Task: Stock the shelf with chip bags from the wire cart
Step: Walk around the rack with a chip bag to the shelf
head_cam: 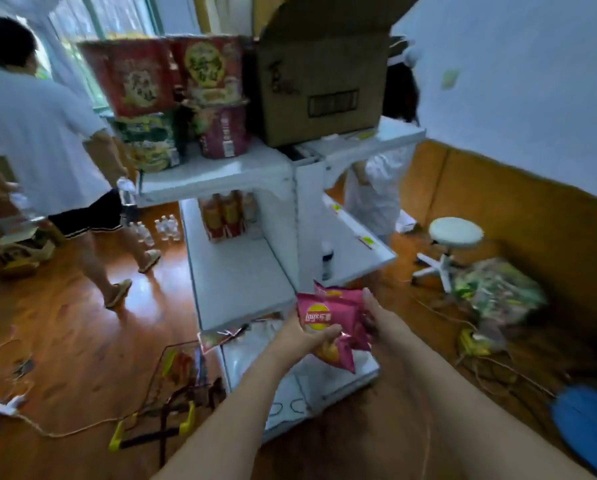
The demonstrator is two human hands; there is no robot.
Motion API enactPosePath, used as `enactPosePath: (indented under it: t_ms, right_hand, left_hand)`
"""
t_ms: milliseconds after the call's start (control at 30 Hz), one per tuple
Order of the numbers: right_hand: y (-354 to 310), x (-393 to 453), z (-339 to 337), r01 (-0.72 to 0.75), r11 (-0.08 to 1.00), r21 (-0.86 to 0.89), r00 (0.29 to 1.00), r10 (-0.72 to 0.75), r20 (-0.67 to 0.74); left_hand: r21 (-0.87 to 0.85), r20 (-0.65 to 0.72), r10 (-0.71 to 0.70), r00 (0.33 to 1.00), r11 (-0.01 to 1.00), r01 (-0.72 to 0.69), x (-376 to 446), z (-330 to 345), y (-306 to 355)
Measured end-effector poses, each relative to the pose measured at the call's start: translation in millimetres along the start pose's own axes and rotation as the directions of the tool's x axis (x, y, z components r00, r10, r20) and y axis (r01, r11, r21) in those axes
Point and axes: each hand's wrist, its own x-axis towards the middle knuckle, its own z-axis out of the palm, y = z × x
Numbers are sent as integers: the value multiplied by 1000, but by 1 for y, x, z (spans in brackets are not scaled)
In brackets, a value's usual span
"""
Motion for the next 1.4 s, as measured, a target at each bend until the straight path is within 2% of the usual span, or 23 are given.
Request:
enactPosePath:
  t_ms: [100, 200, 267, 333, 433, 500, 567, 633, 700, 767, 867, 933, 1000, 1067, 1167, 1300, 1400]
  right_hand:
    - [13, -56, -98, 26, 995, 93, 991, -13, -132]
    - [21, -112, -180, 61, 989, 136, 955, -18, -297]
    - [28, -148, -223, 88, 991, 99, 909, -40, -414]
    - [49, -173, -267, 61, 998, -10, 849, -57, -526]
    - [84, -217, -318, 35, 998, -48, 711, -59, -701]
    - [109, -248, -342, 69, 995, 78, 593, 22, -805]
    - [140, -283, -361, 147, 969, 198, 455, 111, -883]
    - [165, -325, -368, 211, 928, 307, 300, 238, -924]
    - [188, -367, -357, 230, 899, 372, 150, 345, -927]
    - [205, -409, -335, 243, 871, 428, 22, 436, -900]
    - [251, -462, -296, 325, 805, 496, -162, 564, -809]
    - [280, -491, -257, 419, 739, 528, -279, 658, -699]
    - [295, -515, -216, 497, 692, 524, -366, 714, -596]
    - [304, -535, -180, 540, 666, 514, -437, 744, -505]
    - [336, -555, -143, 586, 645, 490, -477, 764, -435]
    - [385, -584, -115, 634, 595, 494, -498, 803, -327]
    - [414, -620, -105, 680, 597, 426, -495, 802, -334]
  left_hand:
    - [-40, 163, 24, 986, 999, -18, -12, 112, 21]
    - [-53, 262, 63, 963, 997, -51, -19, 216, 33]
    - [-50, 361, 72, 930, 997, -58, -31, 276, 47]
    - [-18, 481, 79, 873, 997, -80, -38, 333, 52]
    - [19, 683, 54, 729, 996, -92, -55, 410, 56]
    - [59, 800, -24, 600, 998, -39, -67, 458, 55]
    - [151, 875, -160, 457, 987, 56, -77, 507, 46]
    - [271, 917, -273, 290, 961, 48, -101, 549, 37]
    - [369, 926, -359, 119, 926, -79, -140, 577, 32]
    - [380, 916, -395, -66, 909, -170, -187, 598, 22]
    - [375, 812, -466, -351, 878, -298, -267, 614, -2]
    - [308, 722, -492, -487, 859, -410, -322, 603, -18]
    - [198, 695, -489, -527, 835, -514, -367, 581, -30]
    - [119, 694, -471, -545, 821, -559, -406, 564, -42]
    - [-10, 651, -452, -610, 799, -601, -454, 552, -71]
    - [-154, 639, -393, -661, 777, -611, -515, 538, -97]
    - [-206, 603, -404, -688, 754, -624, -564, 546, -126]
